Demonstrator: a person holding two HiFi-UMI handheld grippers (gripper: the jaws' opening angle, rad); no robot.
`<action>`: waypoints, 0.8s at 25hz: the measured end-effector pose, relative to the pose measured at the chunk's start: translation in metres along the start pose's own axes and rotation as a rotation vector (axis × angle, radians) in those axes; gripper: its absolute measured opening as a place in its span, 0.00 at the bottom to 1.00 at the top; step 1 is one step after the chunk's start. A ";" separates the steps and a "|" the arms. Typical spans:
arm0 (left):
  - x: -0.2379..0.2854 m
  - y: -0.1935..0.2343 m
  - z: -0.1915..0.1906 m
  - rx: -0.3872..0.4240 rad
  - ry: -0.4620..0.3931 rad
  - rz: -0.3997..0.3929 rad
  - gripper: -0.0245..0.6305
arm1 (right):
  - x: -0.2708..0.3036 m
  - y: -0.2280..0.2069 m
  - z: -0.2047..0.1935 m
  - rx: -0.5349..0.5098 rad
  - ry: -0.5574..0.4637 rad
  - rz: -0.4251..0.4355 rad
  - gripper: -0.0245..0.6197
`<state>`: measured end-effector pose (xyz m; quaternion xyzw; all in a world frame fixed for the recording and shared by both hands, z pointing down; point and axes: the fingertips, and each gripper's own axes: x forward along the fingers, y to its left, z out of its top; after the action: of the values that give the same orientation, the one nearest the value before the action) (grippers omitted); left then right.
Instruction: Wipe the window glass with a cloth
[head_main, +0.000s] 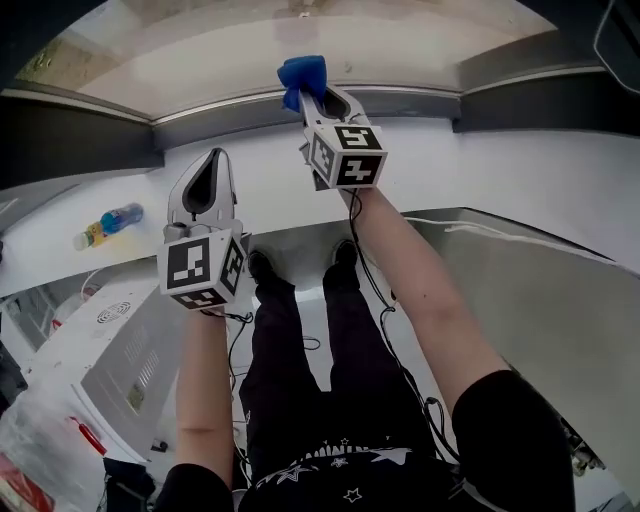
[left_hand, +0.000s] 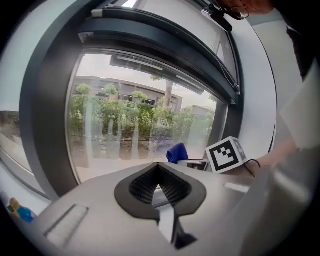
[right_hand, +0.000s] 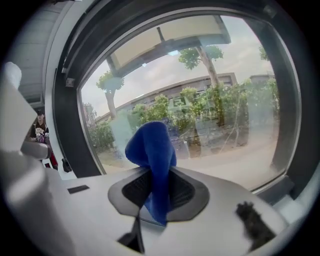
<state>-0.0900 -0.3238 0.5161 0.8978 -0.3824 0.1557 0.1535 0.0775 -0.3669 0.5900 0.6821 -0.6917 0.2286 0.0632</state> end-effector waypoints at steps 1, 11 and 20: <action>0.009 -0.015 0.000 0.009 0.007 -0.023 0.05 | -0.008 -0.019 0.001 0.007 -0.004 -0.024 0.16; 0.079 -0.143 0.008 0.078 0.039 -0.150 0.05 | -0.074 -0.189 0.002 0.093 -0.019 -0.194 0.16; 0.138 -0.236 0.009 0.113 0.048 -0.218 0.05 | -0.124 -0.309 0.009 0.134 -0.045 -0.305 0.16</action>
<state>0.1757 -0.2603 0.5256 0.9372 -0.2693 0.1808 0.1280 0.3876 -0.2464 0.6039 0.7867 -0.5647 0.2467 0.0360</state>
